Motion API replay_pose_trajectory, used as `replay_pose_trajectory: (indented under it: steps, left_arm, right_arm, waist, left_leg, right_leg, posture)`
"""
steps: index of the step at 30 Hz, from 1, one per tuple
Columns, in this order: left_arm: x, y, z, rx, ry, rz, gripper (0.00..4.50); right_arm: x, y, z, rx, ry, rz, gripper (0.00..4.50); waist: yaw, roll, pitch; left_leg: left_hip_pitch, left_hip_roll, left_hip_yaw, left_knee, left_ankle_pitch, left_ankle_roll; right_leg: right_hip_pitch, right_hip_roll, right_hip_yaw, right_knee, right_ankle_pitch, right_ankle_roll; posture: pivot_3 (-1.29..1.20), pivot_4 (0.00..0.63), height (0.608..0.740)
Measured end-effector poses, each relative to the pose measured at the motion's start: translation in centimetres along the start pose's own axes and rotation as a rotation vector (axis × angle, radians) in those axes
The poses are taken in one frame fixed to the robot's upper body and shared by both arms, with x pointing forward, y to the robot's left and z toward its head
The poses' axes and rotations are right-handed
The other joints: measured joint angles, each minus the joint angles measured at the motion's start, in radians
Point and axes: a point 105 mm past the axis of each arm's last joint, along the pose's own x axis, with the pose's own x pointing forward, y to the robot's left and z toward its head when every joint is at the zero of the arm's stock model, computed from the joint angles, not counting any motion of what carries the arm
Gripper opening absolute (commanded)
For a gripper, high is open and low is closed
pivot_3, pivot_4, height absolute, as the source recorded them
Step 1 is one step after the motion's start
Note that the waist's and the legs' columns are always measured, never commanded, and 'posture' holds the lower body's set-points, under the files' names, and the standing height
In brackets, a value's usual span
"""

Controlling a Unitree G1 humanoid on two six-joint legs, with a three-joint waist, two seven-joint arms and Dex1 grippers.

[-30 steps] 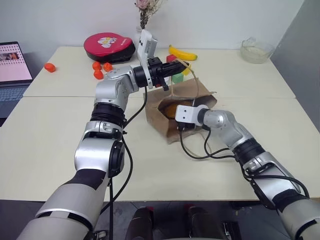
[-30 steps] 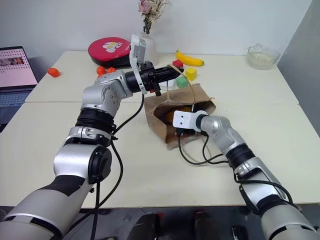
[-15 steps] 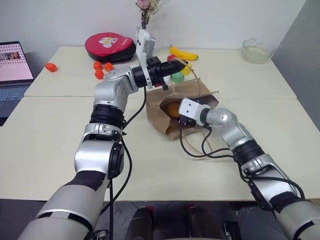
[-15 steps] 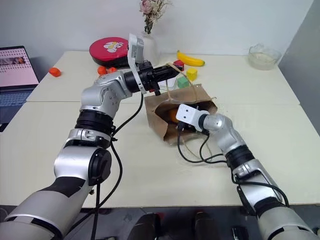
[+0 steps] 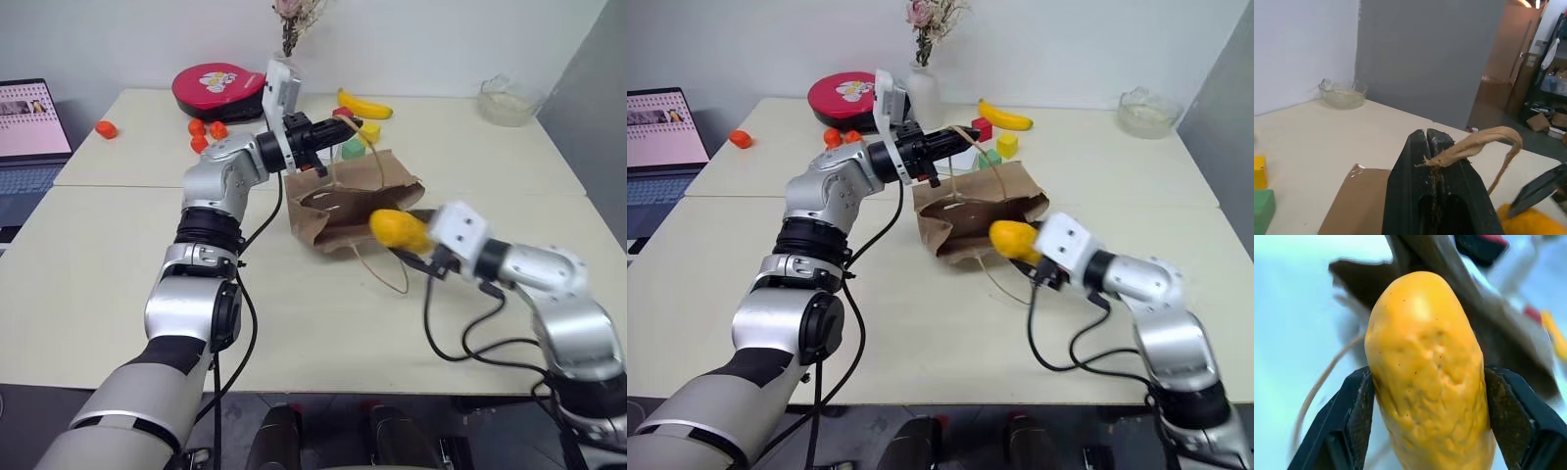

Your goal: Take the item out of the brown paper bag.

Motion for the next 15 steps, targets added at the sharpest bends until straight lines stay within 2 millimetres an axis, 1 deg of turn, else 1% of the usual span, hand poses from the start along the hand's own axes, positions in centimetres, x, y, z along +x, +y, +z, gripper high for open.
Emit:
replay_pose_trajectory:
  steps: [2,4,5,6,8,11,13,15]
  left_arm:
    - [0.2,-0.1,-0.1,-0.001,-0.001,-0.007,0.0]
    - [0.3,-0.2,-0.1,-0.002,-0.001,-0.01,0.0]
    - [0.2,-0.2,-0.1,-0.001,-0.002,-0.008,0.0]
    - [0.2,-0.1,-0.1,0.0,-0.003,-0.005,0.0]
    - [0.3,-0.1,-0.3,-0.002,-0.004,-0.007,0.0]
    - [0.7,-0.3,-0.6,-0.011,-0.004,-0.016,0.0]
    - [0.8,-0.4,-0.7,-0.014,-0.002,-0.021,0.0]
    - [0.8,-0.4,-0.7,-0.014,-0.001,-0.022,0.0]
  right_arm:
    - [-1.5,-1.8,-1.2,0.037,0.076,-0.134,2.93]
    - [-3.2,-3.5,-4.0,0.046,0.219,-0.253,2.93]
    - [-4.0,-4.0,-6.0,0.039,0.317,-0.28,2.93]
    - [-4.4,-4.2,-7.4,0.04,0.38,-0.291,2.93]
    - [-4.4,-4.3,-9.0,0.046,0.433,-0.294,2.93]
    - [-3.7,-3.7,-10.1,0.029,0.455,-0.262,2.93]
    - [-3.6,-3.5,-11.4,0.059,0.493,-0.251,2.93]
    - [-3.4,-3.6,-11.8,0.079,0.499,-0.252,3.6]
  waist:
    - [0.0,0.0,0.0]
    - [0.004,0.0,0.0]
    - [0.007,0.0,0.0]
    - [0.006,0.0,0.0]
    - [0.002,0.0,0.0]
    - [-0.002,0.0,0.0]
    - [-0.002,0.0,0.0]
    - [-0.002,0.0,0.0]
  left_leg:
    - [0.001,0.0,0.0,0.0,0.0,0.0]
    - [0.001,-0.001,0.0,0.0,0.0,0.0]
    - [0.001,-0.003,0.0,0.0,0.0,0.0]
    - [0.001,-0.003,0.001,0.0,0.0,0.0]
    - [0.001,-0.003,0.001,0.0,0.0,0.0]
    - [0.001,-0.002,0.001,-0.001,0.0,0.0]
    - [0.001,-0.002,0.001,-0.001,0.0,0.0]
    - [0.001,-0.002,0.001,0.0,0.0,0.0]
  right_leg:
    - [0.001,0.0,0.0,0.0,0.0,0.0]
    - [0.001,0.0,0.0,0.0,0.0,0.0]
    - [0.001,0.0,0.0,0.0,0.0,0.0]
    - [0.0,0.001,0.0,0.0,0.0,0.0]
    - [0.0,0.001,0.001,0.0,0.0,0.0]
    - [-0.001,0.002,0.001,0.0,0.0,0.0]
    - [0.0,0.002,0.001,0.0,0.0,0.0]
    - [0.0,0.002,0.001,0.0,0.0,0.0]
  posture:
    - [0.0,0.15,0.74]
    - [0.0,0.15,0.74]
    - [0.0,0.15,0.74]
    - [0.0,0.15,0.74]
    - [0.0,0.15,0.74]
    - [0.0,0.15,0.74]
    - [0.0,0.15,0.74]
    - [0.0,0.15,0.74]
